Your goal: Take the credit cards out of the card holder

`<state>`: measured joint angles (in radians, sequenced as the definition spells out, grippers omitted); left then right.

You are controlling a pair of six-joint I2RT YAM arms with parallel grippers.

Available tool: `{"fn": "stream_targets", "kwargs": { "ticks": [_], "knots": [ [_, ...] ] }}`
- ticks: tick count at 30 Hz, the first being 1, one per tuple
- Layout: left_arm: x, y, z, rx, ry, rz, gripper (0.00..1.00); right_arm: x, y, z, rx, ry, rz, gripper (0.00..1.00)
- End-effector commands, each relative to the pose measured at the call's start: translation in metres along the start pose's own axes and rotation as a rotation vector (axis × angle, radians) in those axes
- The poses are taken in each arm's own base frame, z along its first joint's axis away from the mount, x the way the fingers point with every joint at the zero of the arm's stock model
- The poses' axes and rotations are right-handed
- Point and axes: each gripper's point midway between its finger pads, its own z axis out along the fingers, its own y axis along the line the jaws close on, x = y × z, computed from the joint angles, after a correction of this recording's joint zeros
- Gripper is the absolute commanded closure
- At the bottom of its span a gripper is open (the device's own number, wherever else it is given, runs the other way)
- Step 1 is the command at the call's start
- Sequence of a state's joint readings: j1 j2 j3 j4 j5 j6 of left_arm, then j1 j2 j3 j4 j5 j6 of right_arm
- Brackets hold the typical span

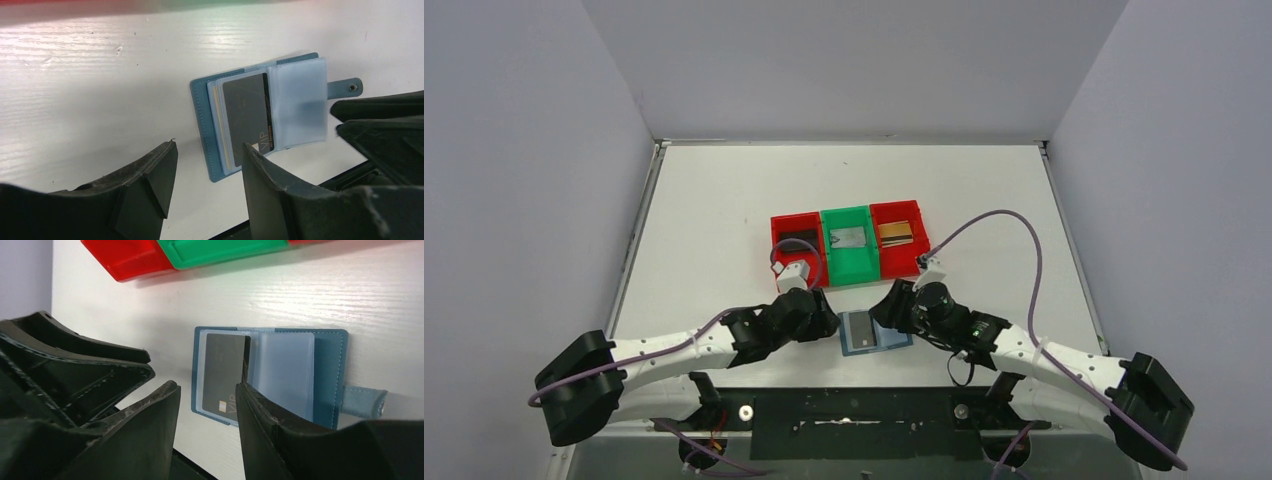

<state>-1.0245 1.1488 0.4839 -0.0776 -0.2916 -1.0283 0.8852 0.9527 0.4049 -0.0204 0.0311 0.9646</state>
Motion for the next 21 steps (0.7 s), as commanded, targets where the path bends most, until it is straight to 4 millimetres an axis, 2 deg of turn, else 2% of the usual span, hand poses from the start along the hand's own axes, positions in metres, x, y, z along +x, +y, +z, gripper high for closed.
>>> {"fn": "stream_targets", "kwargs": {
  "ticks": [1,6,11,15,21],
  "knots": [
    [-0.013,-0.019,-0.004,0.067,-0.026,-0.042,0.51,-0.004,0.027,0.006,-0.099,0.002,-0.057,0.55],
    [-0.008,-0.035,-0.001,0.136,0.008,-0.021,0.51,0.013,0.008,0.017,-0.046,0.06,-0.044,0.59],
    [-0.003,-0.054,0.005,0.2,0.047,0.008,0.52,0.028,-0.001,0.028,-0.037,0.097,0.0,0.63],
    [0.0,-0.059,0.01,0.208,0.068,0.022,0.54,0.033,-0.016,0.032,0.007,0.106,0.011,0.64],
    [0.002,-0.066,0.015,0.228,0.081,0.033,0.57,0.046,-0.03,0.037,0.034,0.141,0.026,0.7]
  ]
}}
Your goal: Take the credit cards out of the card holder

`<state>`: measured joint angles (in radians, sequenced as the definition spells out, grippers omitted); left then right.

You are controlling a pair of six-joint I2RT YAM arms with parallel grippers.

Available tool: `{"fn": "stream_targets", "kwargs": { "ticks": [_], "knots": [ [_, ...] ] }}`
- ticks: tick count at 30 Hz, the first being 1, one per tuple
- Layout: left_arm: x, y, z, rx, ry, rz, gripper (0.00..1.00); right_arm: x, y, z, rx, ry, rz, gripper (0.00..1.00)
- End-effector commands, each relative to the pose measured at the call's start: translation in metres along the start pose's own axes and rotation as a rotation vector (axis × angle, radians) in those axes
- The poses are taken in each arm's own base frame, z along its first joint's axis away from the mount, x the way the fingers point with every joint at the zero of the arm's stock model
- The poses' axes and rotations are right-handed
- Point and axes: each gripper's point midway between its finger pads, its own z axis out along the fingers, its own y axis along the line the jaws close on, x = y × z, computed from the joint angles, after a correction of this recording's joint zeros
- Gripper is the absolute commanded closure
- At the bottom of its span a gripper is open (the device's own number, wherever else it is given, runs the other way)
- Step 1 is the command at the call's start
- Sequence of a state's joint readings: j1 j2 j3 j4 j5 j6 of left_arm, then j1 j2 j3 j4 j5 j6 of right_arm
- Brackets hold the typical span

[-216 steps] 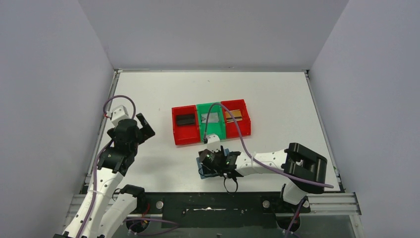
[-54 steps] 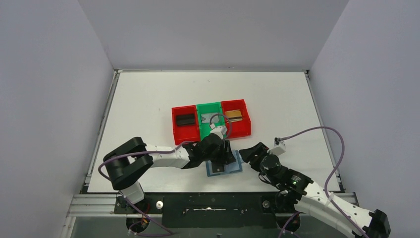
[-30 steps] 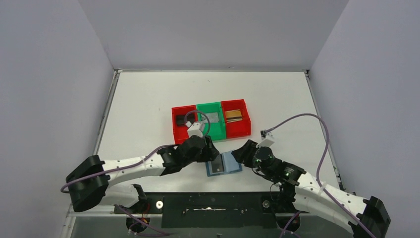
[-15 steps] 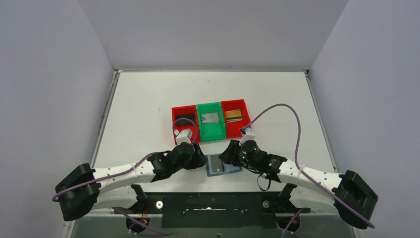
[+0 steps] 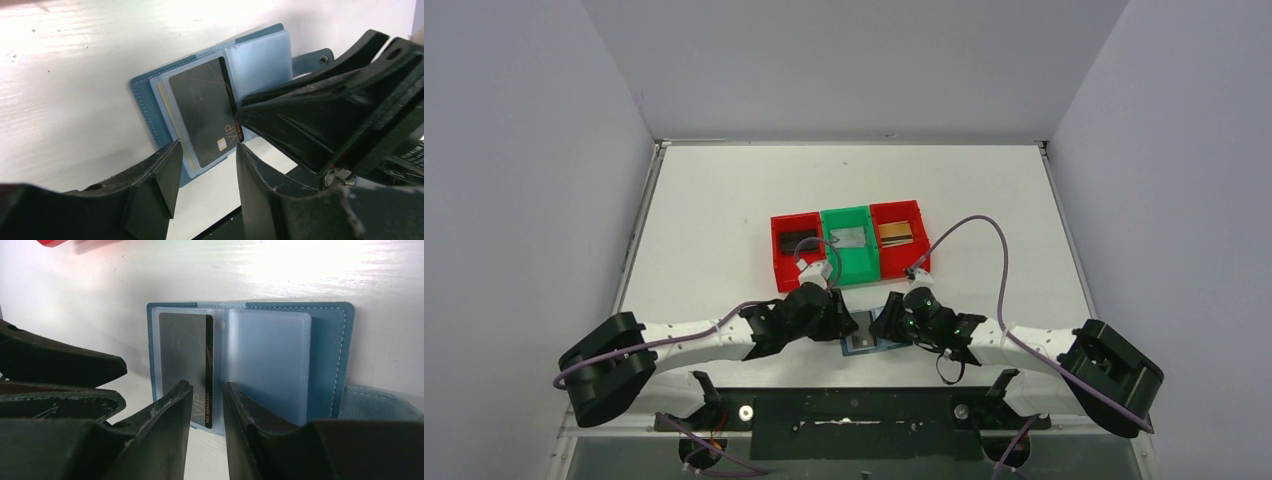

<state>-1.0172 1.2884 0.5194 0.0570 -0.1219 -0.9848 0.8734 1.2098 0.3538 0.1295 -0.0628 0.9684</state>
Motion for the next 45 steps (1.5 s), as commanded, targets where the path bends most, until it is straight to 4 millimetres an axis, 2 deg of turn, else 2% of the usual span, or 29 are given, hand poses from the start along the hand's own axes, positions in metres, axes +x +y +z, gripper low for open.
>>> {"fn": "stream_targets", "kwargs": {
  "ticks": [1,11,19,21,27,32,37,45],
  "knots": [
    [-0.02,-0.037,0.002,0.112,-0.039,0.02,0.58,-0.002,0.006,0.006,-0.054,-0.018,0.033,0.71],
    [-0.008,-0.04,0.017,0.097,0.026,0.065,0.63,0.004,-0.002,0.009,-0.07,-0.034,0.111,0.79],
    [0.015,-0.001,0.029,-0.071,0.076,0.086,0.67,0.008,-0.006,0.009,-0.084,-0.043,0.17,0.8],
    [0.019,0.002,0.029,-0.072,0.088,0.09,0.67,0.009,-0.006,0.009,-0.088,-0.042,0.175,0.8],
    [0.02,0.005,0.029,-0.083,0.088,0.094,0.69,0.006,0.004,0.008,-0.136,-0.05,0.176,0.8],
    [0.023,0.014,0.027,-0.12,0.098,0.096,0.73,-0.001,0.009,0.004,-0.185,-0.08,0.203,0.87],
    [0.024,0.018,0.027,-0.139,0.1,0.099,0.74,-0.002,0.006,0.001,-0.208,-0.082,0.223,1.0],
    [0.024,0.032,0.026,-0.204,0.099,0.109,0.75,0.0,-0.012,-0.001,-0.151,-0.09,0.25,1.0]
  ]
}}
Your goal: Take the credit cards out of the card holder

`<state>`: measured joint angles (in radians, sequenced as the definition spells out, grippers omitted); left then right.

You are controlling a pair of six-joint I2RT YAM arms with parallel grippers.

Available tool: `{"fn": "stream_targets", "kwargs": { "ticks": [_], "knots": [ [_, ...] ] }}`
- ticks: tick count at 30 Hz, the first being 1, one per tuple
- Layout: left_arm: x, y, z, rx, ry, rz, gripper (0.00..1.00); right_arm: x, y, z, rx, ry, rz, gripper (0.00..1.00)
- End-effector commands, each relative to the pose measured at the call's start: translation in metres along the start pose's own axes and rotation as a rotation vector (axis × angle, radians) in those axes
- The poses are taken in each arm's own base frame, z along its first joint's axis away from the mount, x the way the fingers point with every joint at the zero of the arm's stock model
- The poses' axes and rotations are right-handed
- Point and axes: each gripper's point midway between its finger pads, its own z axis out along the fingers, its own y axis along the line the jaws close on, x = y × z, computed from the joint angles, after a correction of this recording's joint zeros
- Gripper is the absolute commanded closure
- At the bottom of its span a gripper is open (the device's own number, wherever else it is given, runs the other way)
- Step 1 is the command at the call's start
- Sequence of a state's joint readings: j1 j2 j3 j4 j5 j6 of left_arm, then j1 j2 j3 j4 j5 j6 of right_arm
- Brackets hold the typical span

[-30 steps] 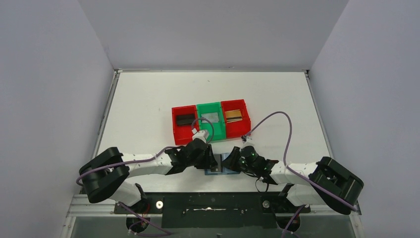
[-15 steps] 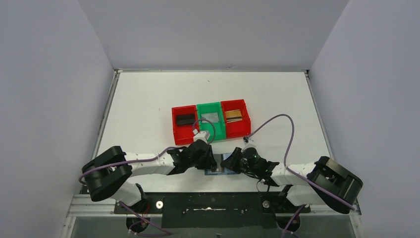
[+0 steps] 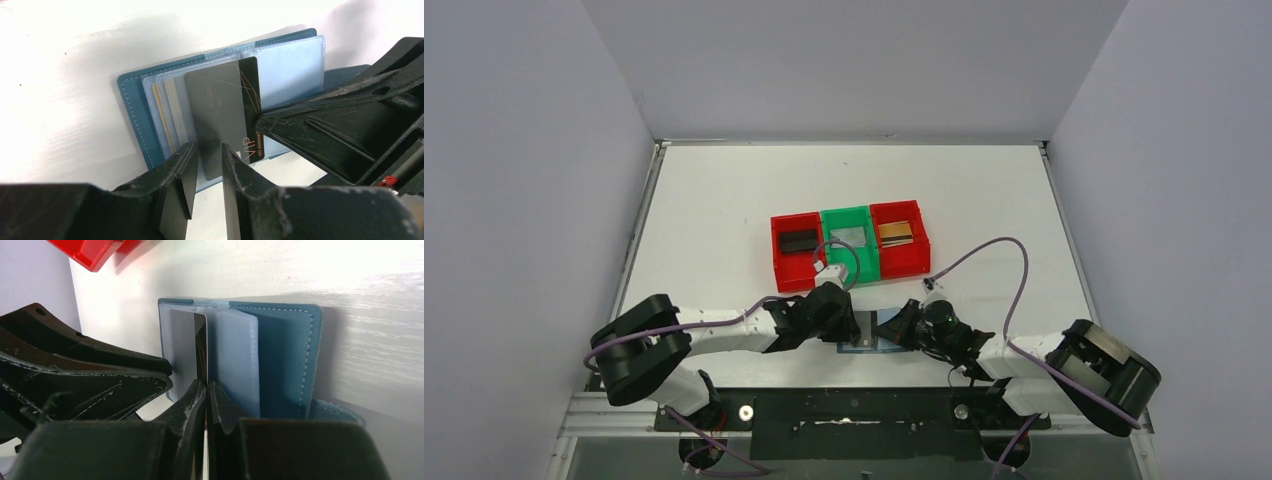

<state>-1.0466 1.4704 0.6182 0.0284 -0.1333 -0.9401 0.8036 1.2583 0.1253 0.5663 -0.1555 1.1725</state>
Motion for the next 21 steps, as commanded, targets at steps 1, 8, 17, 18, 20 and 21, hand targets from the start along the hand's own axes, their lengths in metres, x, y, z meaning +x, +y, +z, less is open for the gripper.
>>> {"fn": "stream_targets", "kwargs": {
  "ticks": [1,8,17,18,20,21],
  "knots": [
    [0.011,0.0276,0.0021,-0.127,0.035,0.027,0.76,-0.0074,-0.0041,-0.0049,0.007,-0.039,0.004,1.0],
    [0.0124,0.0261,0.0046,-0.124,0.044,0.029,0.76,-0.0101,-0.0062,-0.0074,0.016,-0.048,0.007,0.93],
    [0.0111,0.0216,0.0041,-0.111,0.05,0.039,0.78,-0.0125,-0.0033,-0.0028,0.001,-0.062,0.047,0.74],
    [0.0114,0.0222,0.0041,-0.114,0.05,0.039,0.78,-0.0129,-0.003,-0.0022,0.001,-0.064,0.047,0.73],
    [0.0116,0.0225,0.0035,-0.115,0.052,0.04,0.79,-0.0133,-0.004,-0.0006,0.006,-0.065,0.044,0.72],
    [0.0113,0.0225,0.0033,-0.115,0.05,0.04,0.8,-0.0129,-0.0033,0.0,0.001,-0.062,0.034,0.72]
  ]
}}
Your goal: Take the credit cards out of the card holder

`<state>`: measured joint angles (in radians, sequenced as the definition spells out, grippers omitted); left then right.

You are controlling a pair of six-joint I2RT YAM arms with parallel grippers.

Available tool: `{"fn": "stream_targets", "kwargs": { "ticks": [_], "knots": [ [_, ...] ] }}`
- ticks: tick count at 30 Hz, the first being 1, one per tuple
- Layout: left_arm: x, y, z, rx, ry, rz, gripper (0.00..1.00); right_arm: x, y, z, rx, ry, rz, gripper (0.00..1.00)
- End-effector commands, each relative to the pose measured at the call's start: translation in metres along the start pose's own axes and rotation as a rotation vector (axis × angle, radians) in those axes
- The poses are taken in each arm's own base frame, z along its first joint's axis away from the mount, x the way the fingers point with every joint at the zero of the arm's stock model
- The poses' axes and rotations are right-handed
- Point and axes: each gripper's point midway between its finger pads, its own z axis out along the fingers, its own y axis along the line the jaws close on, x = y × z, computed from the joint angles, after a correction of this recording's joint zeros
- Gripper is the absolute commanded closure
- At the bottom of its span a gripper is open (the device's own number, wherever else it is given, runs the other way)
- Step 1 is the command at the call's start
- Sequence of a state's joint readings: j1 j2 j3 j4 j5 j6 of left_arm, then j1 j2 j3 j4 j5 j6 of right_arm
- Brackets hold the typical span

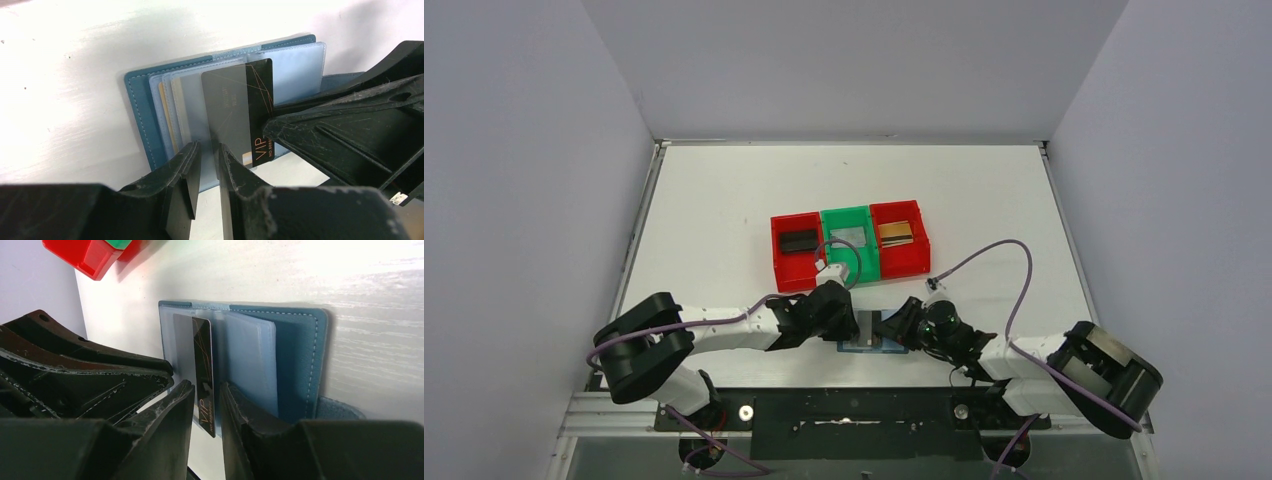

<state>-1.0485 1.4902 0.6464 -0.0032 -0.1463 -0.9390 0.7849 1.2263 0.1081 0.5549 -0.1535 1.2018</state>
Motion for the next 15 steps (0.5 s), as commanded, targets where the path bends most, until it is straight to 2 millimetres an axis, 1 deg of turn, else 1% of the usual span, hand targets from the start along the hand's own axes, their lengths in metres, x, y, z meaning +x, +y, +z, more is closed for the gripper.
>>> {"fn": "stream_targets", "kwargs": {
  "ticks": [1,5,9,10,13,15],
  "knots": [
    [0.012,0.022,0.001,-0.091,0.045,0.036,0.8,-0.008,0.0,0.005,-0.004,-0.037,-0.011,0.73],
    [0.011,0.023,0.001,-0.096,0.039,0.037,0.81,-0.005,0.001,0.007,-0.009,-0.022,-0.019,0.8],
    [0.011,0.023,0.001,-0.096,0.038,0.036,0.82,-0.005,-0.006,0.008,0.014,-0.028,-0.014,0.94],
    [0.01,0.023,0.0,-0.097,0.035,0.033,0.82,-0.006,-0.009,0.008,0.03,-0.033,-0.015,0.96],
    [0.007,0.021,-0.002,-0.09,0.02,0.016,0.81,-0.008,-0.015,0.007,0.072,-0.04,-0.031,0.97],
    [0.001,0.014,-0.004,-0.067,-0.002,0.008,0.79,-0.008,-0.017,0.007,0.086,-0.039,-0.04,0.98]
  ]
}}
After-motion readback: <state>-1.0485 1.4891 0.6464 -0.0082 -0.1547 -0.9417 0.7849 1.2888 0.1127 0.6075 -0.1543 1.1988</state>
